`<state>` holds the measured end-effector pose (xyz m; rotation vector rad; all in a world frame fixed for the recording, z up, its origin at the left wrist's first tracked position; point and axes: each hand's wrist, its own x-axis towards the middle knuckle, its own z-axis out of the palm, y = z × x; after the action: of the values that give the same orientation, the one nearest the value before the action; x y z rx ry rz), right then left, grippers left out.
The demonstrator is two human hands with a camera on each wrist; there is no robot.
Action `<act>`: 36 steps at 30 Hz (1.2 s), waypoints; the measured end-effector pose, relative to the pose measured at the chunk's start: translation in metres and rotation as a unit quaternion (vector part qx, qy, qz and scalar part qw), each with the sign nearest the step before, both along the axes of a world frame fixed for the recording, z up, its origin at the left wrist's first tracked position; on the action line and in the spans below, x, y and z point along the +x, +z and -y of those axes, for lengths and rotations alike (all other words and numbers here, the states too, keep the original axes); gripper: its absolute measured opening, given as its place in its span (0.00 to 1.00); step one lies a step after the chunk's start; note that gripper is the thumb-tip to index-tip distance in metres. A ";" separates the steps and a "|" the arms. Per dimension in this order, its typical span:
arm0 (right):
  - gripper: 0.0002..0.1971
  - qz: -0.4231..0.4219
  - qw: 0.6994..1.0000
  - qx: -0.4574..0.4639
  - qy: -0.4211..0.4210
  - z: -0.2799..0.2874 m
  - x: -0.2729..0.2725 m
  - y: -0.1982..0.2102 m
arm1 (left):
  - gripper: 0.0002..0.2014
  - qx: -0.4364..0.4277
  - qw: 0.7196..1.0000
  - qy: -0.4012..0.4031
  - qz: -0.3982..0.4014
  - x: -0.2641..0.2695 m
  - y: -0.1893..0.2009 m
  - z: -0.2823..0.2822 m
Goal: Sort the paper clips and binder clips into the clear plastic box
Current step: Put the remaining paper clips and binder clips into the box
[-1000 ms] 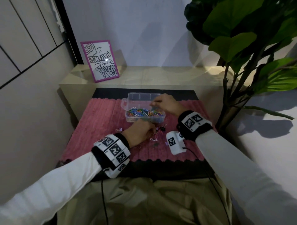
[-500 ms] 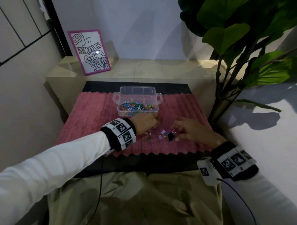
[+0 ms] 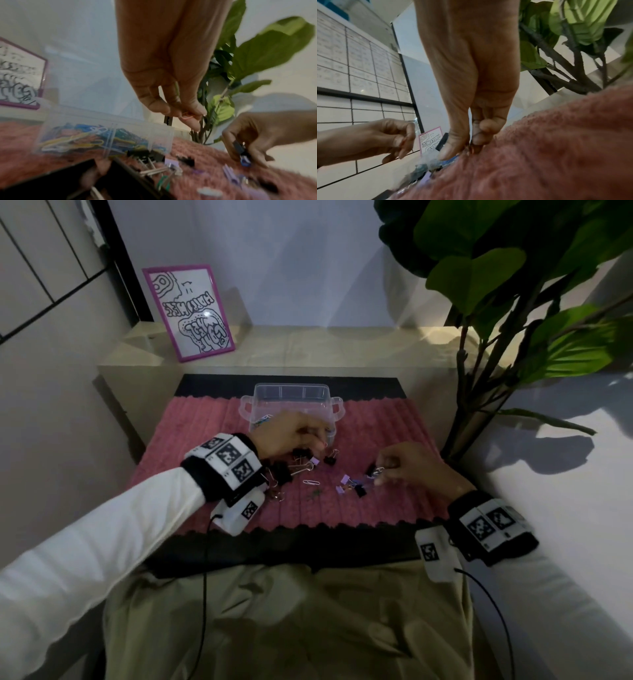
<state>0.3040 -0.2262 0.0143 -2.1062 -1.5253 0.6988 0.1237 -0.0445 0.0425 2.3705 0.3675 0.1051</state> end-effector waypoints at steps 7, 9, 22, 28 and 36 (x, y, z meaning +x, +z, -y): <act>0.06 -0.102 0.987 0.099 -0.073 0.000 -0.002 -0.001 | 0.09 -0.119 0.990 0.074 0.035 -0.015 0.012 -0.016; 0.06 -0.088 0.985 0.114 -0.093 -0.001 -0.003 -0.001 | 0.10 -0.125 0.987 0.085 0.050 -0.019 0.014 -0.021; 0.02 -0.161 0.960 0.154 -0.167 -0.002 -0.004 -0.006 | 0.09 -0.147 0.975 0.155 0.066 -0.024 0.025 -0.053; 0.06 -0.162 0.967 0.142 -0.138 -0.008 -0.010 -0.007 | 0.04 -0.116 0.976 0.167 0.077 -0.021 0.024 -0.059; 0.10 -0.102 0.979 0.096 -0.145 -0.002 0.007 -0.014 | 0.05 -0.008 0.984 0.174 0.030 -0.009 0.013 -0.073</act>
<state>0.3111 -0.2241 0.0001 -1.9869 -1.1016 0.6117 0.1151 0.0280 0.0558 2.2599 0.7478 0.3339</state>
